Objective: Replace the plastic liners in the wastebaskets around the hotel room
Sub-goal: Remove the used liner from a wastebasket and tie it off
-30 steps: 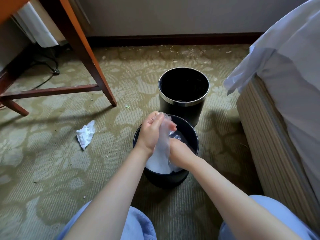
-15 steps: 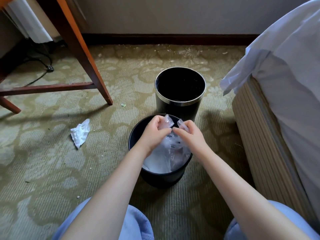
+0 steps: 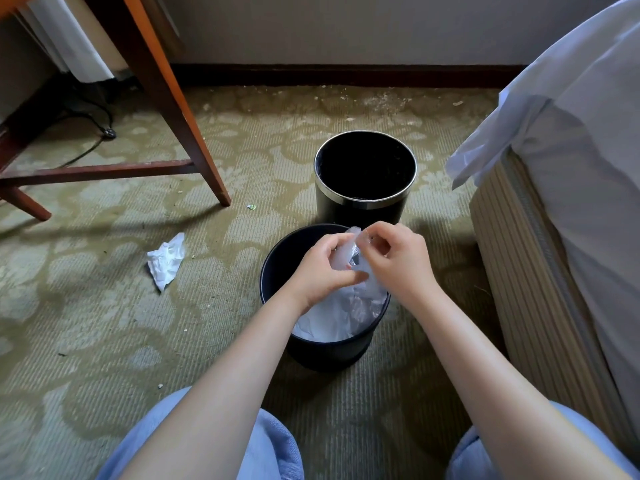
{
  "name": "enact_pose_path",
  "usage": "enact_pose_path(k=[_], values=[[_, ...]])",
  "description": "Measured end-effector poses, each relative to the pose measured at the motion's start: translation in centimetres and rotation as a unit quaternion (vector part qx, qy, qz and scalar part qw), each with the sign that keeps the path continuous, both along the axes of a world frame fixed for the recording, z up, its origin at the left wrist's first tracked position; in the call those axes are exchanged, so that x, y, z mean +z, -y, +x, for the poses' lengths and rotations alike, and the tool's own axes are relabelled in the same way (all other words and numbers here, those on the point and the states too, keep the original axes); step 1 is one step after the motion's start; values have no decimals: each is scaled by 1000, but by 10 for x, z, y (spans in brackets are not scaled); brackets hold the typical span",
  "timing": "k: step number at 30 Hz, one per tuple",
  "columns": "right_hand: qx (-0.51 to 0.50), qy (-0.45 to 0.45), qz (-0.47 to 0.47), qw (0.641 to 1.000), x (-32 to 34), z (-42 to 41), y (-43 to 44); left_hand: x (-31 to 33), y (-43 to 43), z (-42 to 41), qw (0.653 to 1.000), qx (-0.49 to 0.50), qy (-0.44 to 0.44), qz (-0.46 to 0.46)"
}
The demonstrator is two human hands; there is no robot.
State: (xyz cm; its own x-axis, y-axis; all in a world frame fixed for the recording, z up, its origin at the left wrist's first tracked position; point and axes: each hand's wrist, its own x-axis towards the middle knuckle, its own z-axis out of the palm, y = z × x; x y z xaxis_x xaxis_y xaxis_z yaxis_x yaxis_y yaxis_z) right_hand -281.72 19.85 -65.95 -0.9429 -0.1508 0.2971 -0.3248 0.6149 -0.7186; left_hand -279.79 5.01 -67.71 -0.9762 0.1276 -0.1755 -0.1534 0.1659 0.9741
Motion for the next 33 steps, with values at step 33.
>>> enact_pose_path(k=[33], values=[[65, 315, -108, 941, 15, -7, -18, -8, -13, 7, 976, -13, -106, -189]])
